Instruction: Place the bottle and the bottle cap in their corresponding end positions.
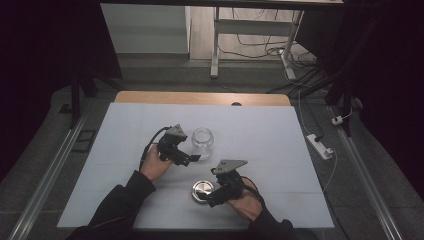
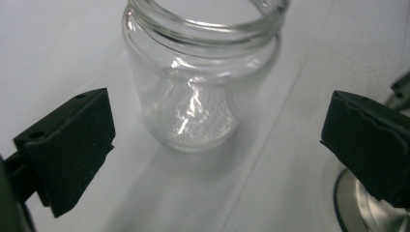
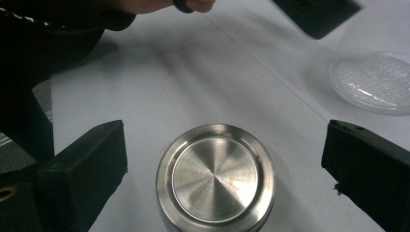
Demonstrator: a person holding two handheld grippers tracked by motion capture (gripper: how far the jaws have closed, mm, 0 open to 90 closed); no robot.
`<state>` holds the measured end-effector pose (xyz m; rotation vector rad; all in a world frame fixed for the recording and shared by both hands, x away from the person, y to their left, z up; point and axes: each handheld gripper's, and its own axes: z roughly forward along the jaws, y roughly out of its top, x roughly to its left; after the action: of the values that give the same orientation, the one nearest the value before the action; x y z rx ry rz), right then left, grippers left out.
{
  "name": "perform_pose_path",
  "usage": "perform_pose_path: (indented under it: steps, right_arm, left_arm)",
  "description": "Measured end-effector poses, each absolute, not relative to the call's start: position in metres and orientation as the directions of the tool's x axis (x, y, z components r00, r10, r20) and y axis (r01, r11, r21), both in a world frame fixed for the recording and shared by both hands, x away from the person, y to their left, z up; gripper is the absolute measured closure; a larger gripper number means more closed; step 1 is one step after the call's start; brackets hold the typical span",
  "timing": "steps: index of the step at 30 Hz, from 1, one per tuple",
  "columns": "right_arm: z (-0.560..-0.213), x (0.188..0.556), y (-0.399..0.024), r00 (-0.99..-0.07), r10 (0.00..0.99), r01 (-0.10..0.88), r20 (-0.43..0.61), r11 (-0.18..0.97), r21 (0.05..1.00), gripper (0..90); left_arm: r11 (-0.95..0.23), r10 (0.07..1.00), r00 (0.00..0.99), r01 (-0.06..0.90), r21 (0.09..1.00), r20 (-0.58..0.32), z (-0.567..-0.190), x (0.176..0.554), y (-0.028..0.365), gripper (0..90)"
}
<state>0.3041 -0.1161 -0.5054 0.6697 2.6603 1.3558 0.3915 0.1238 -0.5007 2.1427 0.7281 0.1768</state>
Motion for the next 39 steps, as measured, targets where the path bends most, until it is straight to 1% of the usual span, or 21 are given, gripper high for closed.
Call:
perform_pose_path:
  steps: [5, 9, 13, 21, 32, 35, 39]
  right_arm:
    - [-0.501, 0.304, -0.121, -0.896, 0.428, 0.346, 0.123, 0.495, 0.797, 1.4]
    - [-0.496, 0.303, -0.125, -0.892, 0.437, 0.340, 0.113, 0.485, 0.805, 1.0]
    - [-0.494, 0.303, -0.130, -0.888, 0.449, 0.337, 0.103, 0.479, 0.811, 1.0]
    - [-0.492, 0.304, -0.137, -0.875, 0.477, 0.331, 0.076, 0.478, 0.813, 0.1]
    - [-0.494, 0.303, -0.143, -0.873, 0.486, 0.318, 0.035, 0.514, 0.797, 0.0]
    - [-0.494, 0.303, -0.146, -0.868, 0.495, 0.311, 0.015, 0.522, 0.794, 0.0]
    - [-0.493, 0.302, -0.150, -0.861, 0.508, 0.322, 0.020, 0.514, 0.795, 0.0]
  left_arm:
    - [-0.480, 0.544, 0.830, 0.427, 0.766, -0.122, -0.496, 0.379, 0.128, 0.0]
    - [-0.451, 0.529, 0.834, 0.431, 0.782, -0.155, -0.492, 0.369, 0.132, 0.0]
    - [-0.450, 0.518, 0.840, 0.425, 0.785, -0.158, -0.489, 0.358, 0.134, 0.0]
    - [-0.481, 0.489, 0.860, 0.406, 0.777, -0.146, -0.485, 0.339, 0.132, 0.0]
    - [-0.459, 0.487, 0.854, 0.431, 0.777, -0.186, -0.487, 0.321, 0.143, 0.0]
    - [-0.478, 0.487, 0.857, 0.423, 0.770, -0.168, -0.488, 0.314, 0.145, 0.0]
    - [-0.482, 0.484, 0.859, 0.420, 0.769, -0.166, -0.489, 0.307, 0.149, 0.0]
